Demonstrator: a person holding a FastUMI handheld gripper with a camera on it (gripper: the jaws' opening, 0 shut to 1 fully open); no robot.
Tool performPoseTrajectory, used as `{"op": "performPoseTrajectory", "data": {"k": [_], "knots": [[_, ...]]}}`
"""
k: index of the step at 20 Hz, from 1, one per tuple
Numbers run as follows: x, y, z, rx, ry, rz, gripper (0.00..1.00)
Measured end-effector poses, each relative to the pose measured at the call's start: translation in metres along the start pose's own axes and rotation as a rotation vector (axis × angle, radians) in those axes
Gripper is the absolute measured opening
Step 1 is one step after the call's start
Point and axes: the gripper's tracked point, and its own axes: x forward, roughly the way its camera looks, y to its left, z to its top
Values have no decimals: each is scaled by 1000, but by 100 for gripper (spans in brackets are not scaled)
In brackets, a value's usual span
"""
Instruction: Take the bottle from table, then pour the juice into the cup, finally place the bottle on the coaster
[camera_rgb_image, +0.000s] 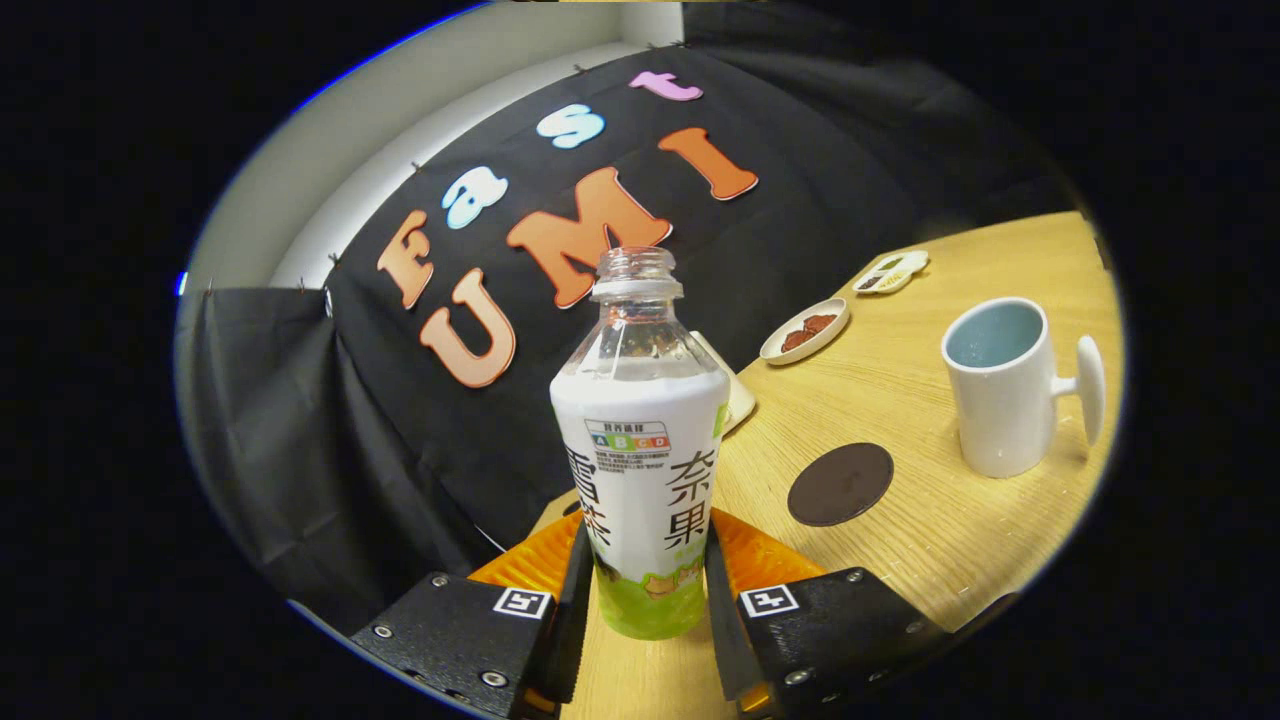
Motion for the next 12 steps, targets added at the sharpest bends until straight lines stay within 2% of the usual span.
{"op": "performPoseTrajectory", "data": {"k": [8,12], "knots": [[14,-11,29,359,-82,28,54],[14,-13,29,483,-103,38,54]]}}
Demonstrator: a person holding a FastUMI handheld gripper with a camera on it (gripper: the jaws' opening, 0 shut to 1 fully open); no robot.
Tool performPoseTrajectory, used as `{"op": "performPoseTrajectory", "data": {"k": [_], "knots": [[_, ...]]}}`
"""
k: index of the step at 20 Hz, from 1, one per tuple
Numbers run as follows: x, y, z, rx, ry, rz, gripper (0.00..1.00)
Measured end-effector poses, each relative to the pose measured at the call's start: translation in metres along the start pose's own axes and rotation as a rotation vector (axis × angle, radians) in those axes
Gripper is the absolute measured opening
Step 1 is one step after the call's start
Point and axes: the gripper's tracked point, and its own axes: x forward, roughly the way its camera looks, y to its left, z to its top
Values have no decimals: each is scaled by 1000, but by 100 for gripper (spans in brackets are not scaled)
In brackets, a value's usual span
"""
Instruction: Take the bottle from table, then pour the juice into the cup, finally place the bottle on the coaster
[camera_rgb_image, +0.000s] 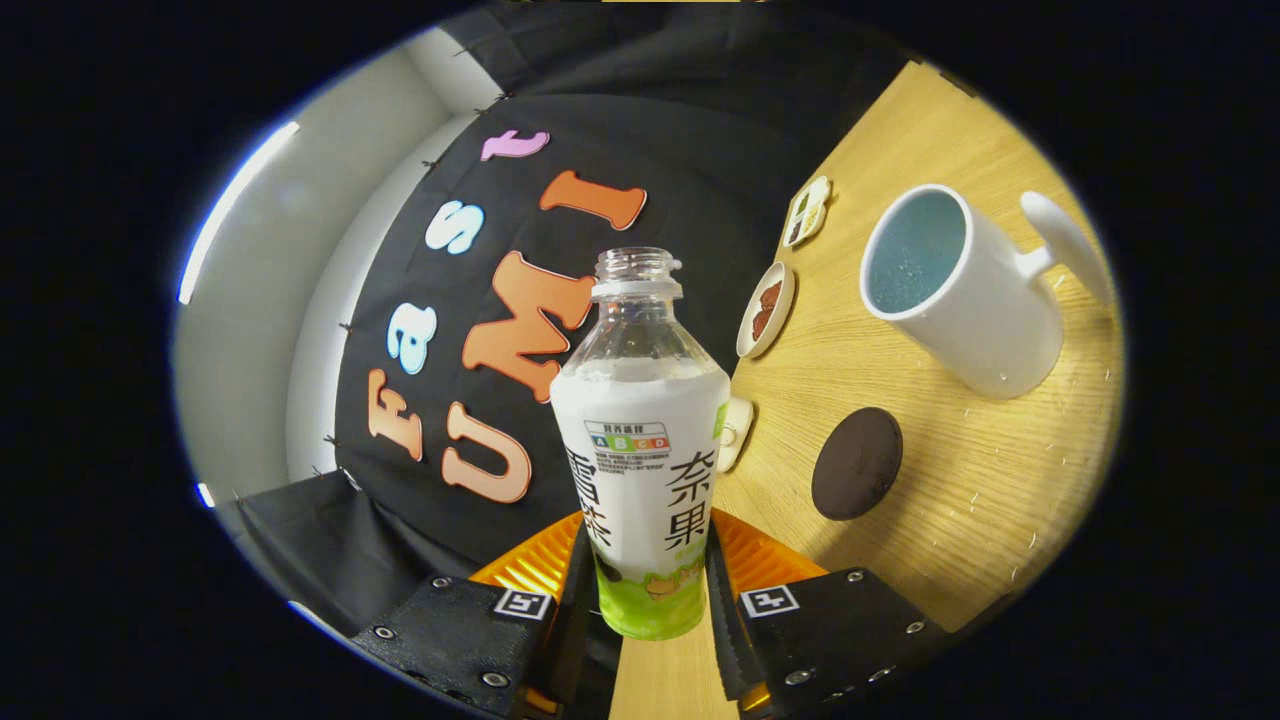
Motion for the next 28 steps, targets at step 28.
{"op": "performPoseTrajectory", "data": {"k": [28], "knots": [[8,7,35,567,-89,1,54]]}}
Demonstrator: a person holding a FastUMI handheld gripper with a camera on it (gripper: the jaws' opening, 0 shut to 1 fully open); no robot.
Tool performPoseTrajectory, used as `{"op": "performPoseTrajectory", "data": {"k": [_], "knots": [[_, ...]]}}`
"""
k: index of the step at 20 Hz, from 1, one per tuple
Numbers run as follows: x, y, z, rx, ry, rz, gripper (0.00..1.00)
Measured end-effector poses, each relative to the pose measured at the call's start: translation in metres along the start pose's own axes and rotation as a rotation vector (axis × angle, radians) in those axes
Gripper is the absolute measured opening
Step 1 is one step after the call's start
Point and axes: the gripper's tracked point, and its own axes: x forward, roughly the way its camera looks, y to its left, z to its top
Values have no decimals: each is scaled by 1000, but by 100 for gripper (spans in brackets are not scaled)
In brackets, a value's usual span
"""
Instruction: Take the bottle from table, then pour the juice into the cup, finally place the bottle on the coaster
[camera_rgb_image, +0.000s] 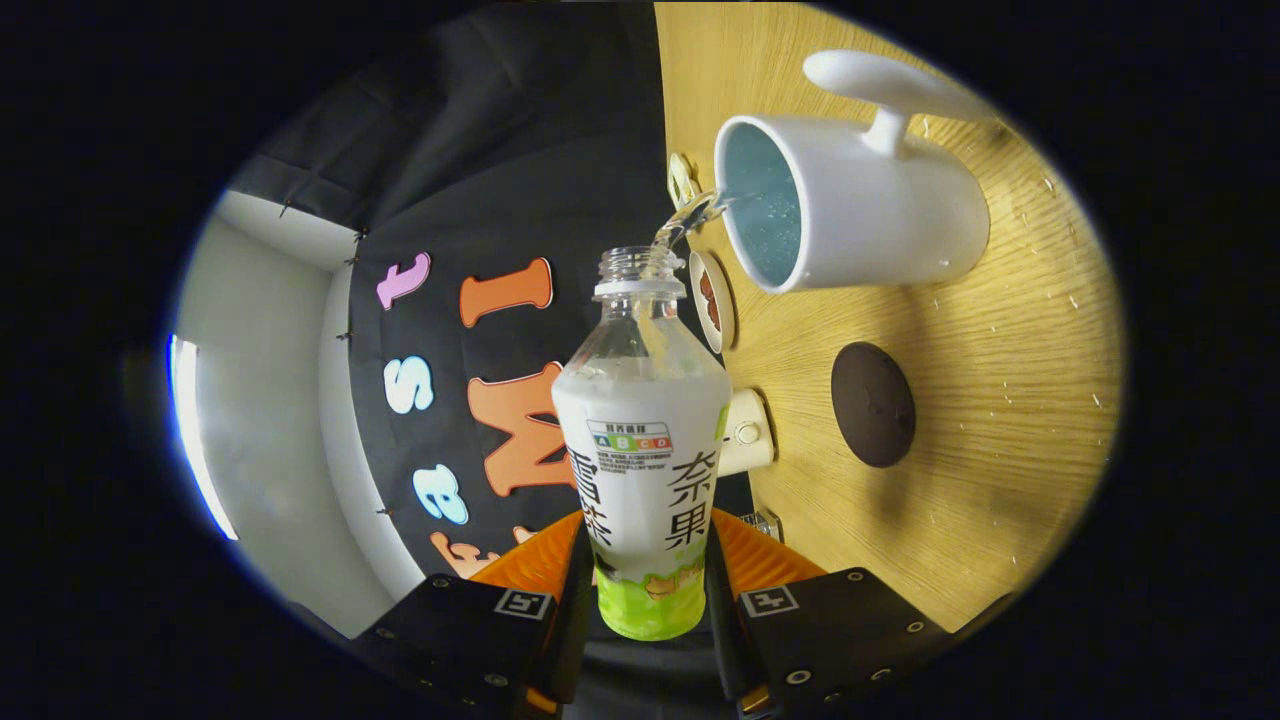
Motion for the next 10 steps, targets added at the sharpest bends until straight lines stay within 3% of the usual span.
{"op": "performPoseTrajectory", "data": {"k": [10], "knots": [[2,11,4,24,-8,16,54]]}}
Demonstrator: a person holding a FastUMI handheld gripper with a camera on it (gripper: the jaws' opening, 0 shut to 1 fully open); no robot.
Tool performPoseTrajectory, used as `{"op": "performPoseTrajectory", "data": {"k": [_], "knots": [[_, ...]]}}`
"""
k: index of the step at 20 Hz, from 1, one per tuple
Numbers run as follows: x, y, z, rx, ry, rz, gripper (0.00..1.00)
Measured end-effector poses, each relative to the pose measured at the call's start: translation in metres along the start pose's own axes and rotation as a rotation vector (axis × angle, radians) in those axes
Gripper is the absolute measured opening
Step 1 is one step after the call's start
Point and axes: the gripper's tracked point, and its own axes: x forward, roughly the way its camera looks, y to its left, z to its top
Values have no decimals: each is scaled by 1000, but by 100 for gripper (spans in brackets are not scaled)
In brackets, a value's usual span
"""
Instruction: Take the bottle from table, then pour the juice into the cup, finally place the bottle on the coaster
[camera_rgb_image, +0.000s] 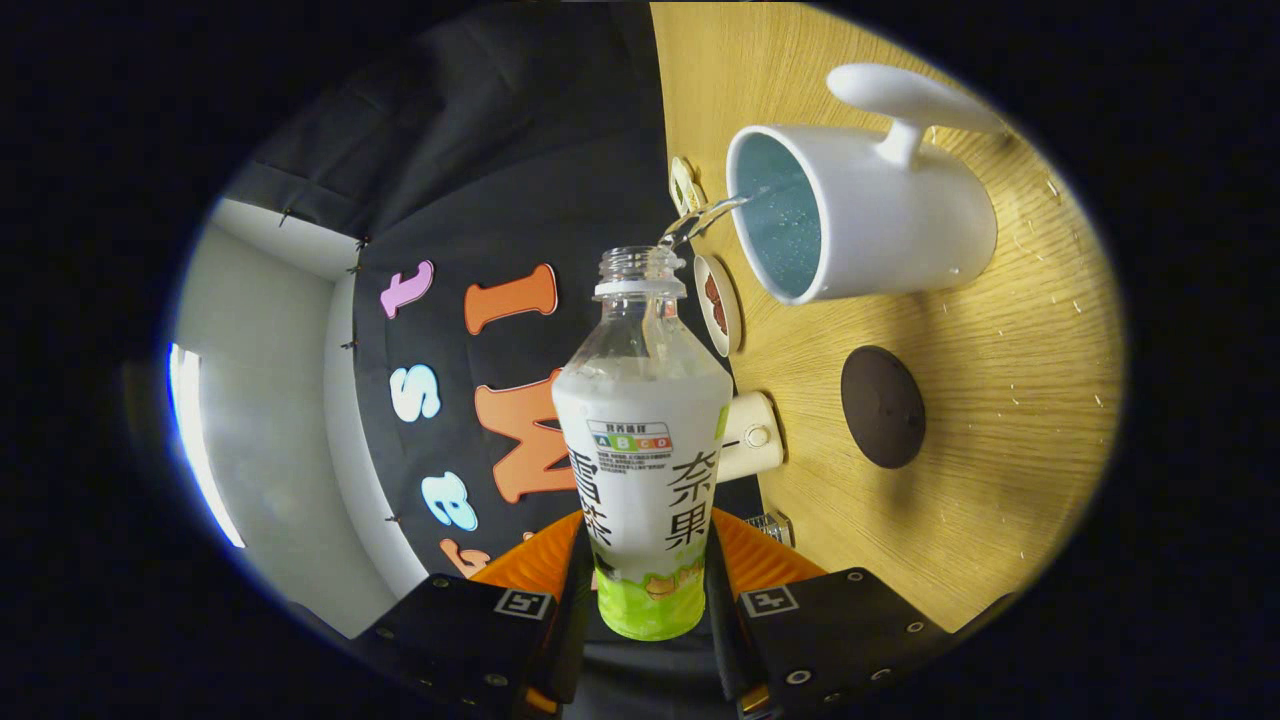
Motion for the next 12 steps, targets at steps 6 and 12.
{"op": "performPoseTrajectory", "data": {"k": [6,12], "knots": [[2,2,3,33,-9,13,54],[5,2,9,64,-21,19,54]]}}
